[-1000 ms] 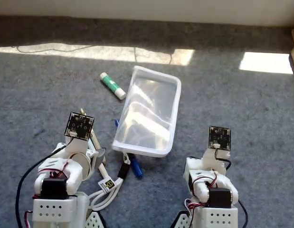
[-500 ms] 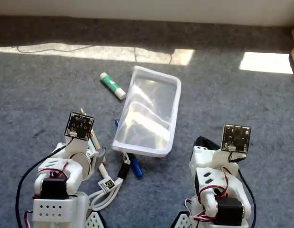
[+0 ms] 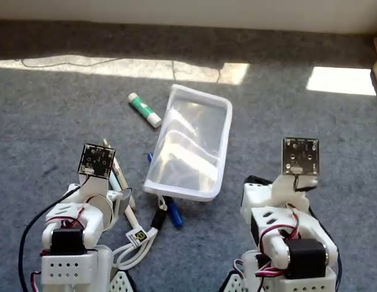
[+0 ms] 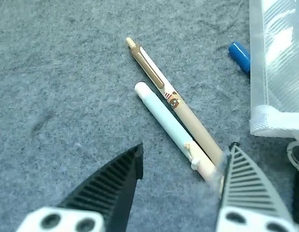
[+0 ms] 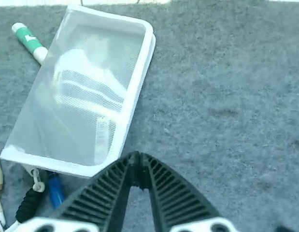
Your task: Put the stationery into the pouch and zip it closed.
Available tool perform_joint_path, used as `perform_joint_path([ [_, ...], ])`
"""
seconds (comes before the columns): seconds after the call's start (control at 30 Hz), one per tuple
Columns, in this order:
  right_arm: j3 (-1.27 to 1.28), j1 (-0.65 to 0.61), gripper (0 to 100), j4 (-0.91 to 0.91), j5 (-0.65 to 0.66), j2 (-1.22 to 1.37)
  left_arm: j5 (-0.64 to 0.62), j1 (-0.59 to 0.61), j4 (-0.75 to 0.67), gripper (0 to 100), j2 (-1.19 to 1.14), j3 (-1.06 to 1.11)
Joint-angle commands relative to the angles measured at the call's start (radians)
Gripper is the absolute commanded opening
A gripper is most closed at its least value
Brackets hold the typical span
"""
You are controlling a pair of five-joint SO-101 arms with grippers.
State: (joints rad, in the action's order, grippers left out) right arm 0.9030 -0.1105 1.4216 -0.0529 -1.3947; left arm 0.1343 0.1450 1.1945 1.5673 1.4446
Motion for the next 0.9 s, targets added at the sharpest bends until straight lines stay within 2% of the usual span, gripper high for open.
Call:
perform_joint_path([
  [0.0, -0.081, -0.088, 0.5, 0.005, -0.06, 0.076, 0.0, 0.019, -0.018, 26, 0.012, -0.005],
  [0.17, -0.079, -0.245, 0.6, -0.002, -0.199, 0.085, -0.026, 0.021, -0.018, 26, 0.013, -0.008],
  [0.4, -0.076, -0.443, 0.6, -0.022, -0.288, 0.088, -0.035, 0.085, -0.058, 26, 0.013, -0.007],
  [0.67, -0.073, -0.532, 0.6, -0.082, -0.315, 0.09, -0.035, 0.088, -0.058, 26, 0.013, -0.007],
  [0.87, -0.079, -0.535, 0.6, -0.088, -0.347, 0.179, -0.035, 0.088, -0.06, 26, 0.013, -0.007],
])
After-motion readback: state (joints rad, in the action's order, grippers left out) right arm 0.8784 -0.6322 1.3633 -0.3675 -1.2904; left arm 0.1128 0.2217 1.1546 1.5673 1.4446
